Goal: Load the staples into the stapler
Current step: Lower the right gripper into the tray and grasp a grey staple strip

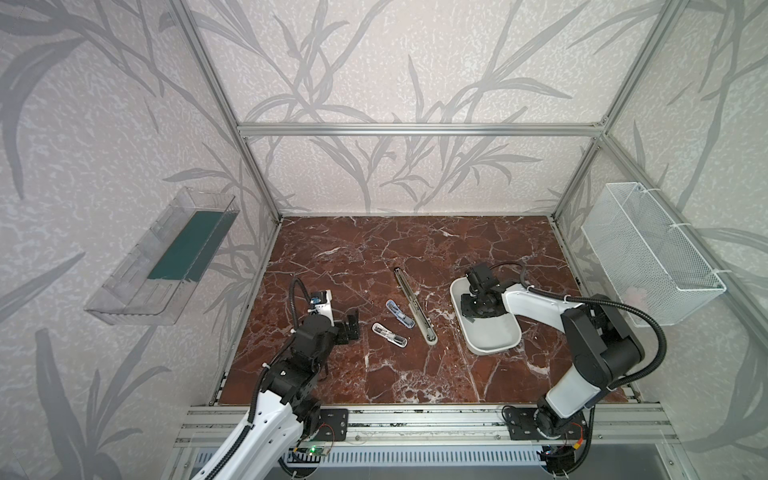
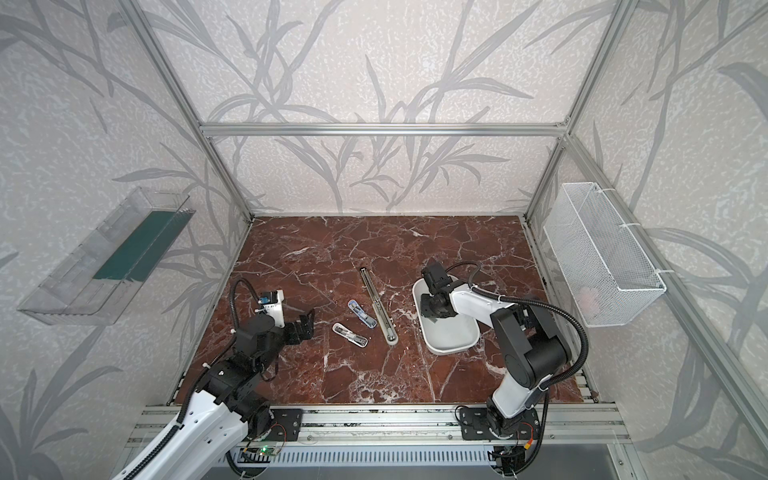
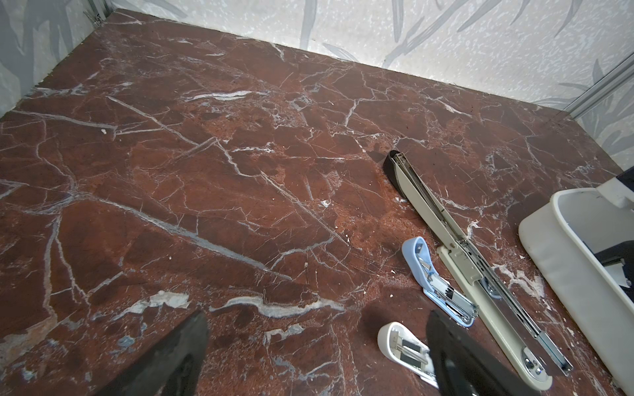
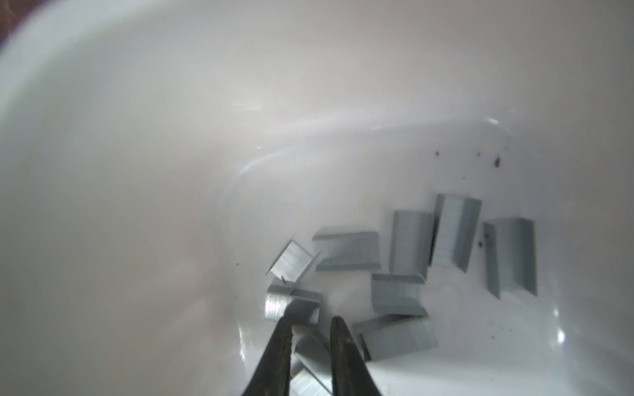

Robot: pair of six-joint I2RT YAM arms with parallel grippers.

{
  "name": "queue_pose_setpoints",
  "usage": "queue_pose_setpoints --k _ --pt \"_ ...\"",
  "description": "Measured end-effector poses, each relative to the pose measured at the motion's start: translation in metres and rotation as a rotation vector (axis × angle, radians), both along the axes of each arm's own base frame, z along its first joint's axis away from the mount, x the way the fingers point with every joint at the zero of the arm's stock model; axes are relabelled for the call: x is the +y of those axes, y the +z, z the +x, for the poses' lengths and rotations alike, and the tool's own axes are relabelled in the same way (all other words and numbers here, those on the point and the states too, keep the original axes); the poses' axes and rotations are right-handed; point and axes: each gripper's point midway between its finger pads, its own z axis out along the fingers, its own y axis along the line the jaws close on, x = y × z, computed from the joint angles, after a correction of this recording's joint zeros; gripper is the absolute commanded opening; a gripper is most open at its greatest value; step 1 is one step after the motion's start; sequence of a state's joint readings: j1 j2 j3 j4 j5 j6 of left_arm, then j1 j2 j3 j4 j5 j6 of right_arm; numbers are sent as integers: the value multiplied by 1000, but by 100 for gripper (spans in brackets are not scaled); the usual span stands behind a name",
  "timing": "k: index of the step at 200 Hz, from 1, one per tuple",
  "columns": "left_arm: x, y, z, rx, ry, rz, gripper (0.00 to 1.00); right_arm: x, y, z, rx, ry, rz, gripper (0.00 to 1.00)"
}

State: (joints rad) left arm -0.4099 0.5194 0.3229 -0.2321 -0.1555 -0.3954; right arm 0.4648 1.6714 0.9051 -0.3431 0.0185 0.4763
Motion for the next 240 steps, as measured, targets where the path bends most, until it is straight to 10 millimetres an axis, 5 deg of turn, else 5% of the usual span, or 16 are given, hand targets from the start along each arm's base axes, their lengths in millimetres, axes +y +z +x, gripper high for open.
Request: queue_pose_setpoints --k 62,99,205,240 --pt "0 0 0 0 0 0 99 -5 -1 -2 3 -17 -26 18" --pt "0 0 0 0 0 0 99 -14 -3 -7 12 -30 -85 28" --pt "0 1 0 -3 -1 -1 99 -36 -3 -16 14 -116 -173 19" --pt "0 2 0 -10 0 -4 99 -46 -2 -17 15 -148 -168 23"
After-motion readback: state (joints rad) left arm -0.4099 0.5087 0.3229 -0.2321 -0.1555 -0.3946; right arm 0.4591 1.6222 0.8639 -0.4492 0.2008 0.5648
